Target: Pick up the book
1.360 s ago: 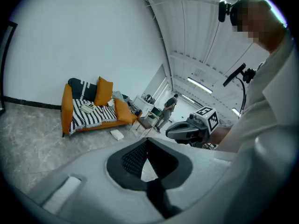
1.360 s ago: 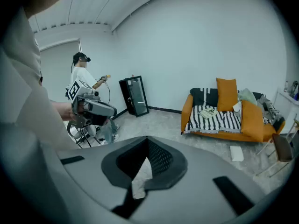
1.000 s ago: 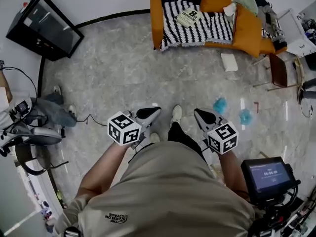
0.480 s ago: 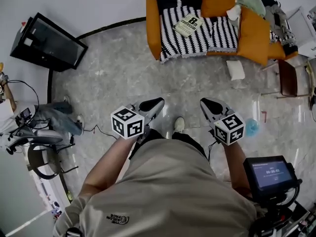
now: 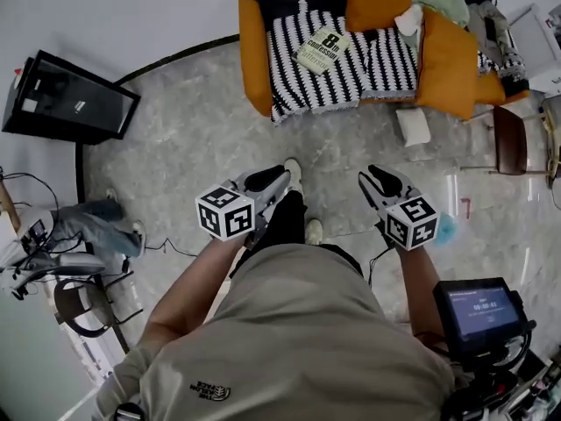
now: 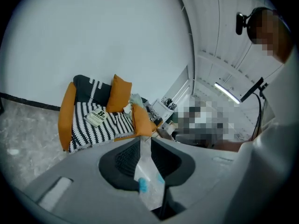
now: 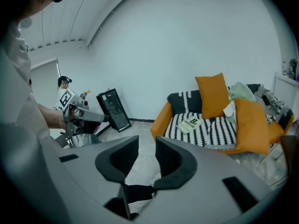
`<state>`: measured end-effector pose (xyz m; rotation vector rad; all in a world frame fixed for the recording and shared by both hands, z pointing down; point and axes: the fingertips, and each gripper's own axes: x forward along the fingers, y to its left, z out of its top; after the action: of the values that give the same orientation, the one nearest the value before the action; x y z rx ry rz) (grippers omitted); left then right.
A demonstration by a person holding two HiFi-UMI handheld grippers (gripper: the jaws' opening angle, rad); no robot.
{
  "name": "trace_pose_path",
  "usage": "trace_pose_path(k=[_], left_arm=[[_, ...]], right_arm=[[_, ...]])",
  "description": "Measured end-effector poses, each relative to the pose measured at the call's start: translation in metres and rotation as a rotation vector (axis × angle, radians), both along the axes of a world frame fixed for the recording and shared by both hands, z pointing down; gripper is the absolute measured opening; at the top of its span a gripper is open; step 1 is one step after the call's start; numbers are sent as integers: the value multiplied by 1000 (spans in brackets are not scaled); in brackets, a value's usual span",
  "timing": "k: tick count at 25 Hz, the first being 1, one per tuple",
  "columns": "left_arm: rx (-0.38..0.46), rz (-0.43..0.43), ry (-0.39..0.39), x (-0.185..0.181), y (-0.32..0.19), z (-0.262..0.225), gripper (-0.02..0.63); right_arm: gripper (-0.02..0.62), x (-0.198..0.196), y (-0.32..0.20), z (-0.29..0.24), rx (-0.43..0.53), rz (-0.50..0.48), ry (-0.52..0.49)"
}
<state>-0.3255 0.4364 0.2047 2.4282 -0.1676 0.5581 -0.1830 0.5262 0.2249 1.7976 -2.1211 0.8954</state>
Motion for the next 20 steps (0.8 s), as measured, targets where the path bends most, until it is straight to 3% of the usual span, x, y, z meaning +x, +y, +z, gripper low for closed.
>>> trace_pose_path(k=[12, 20], left_arm=[[-79, 105, 2, 109, -147, 38, 63], [-153, 54, -46, 152, -214, 88, 66]], right_arm=[[114, 104, -132, 7, -43, 125, 13], [106, 169, -212, 52, -99, 111, -5]])
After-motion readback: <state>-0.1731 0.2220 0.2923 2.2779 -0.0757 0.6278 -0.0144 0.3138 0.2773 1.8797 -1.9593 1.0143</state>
